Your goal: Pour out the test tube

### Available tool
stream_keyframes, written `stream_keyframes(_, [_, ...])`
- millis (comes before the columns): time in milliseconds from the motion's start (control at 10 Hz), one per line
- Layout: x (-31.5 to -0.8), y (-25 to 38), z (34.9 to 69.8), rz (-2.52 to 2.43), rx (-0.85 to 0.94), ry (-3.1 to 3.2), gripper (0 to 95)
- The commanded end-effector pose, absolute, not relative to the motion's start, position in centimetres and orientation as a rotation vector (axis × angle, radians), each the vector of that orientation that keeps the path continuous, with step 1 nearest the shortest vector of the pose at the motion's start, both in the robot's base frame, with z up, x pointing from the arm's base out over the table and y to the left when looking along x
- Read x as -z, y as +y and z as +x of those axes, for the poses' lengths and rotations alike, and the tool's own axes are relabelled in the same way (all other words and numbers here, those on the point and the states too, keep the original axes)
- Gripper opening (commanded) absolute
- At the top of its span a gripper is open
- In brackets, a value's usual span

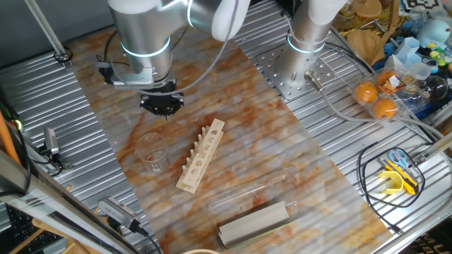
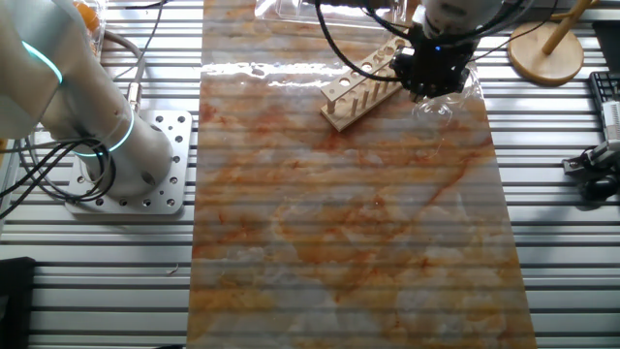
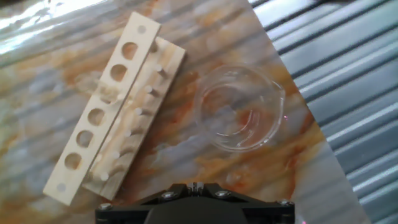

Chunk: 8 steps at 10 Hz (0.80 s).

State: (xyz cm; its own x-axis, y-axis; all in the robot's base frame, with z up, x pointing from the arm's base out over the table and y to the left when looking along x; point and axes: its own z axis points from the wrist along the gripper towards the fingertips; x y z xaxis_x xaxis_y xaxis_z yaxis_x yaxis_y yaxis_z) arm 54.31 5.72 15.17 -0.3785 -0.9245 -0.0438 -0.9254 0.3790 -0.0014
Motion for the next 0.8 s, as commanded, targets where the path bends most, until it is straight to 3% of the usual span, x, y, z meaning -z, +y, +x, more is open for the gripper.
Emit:
stream_keyframes(100, [-15.2, 5.8, 54.3, -1.886, 0.024, 2.507, 0.0])
stream_keyframes(800, [-17.8, 9.7, 52.2, -1.977, 0.105, 2.483, 0.0])
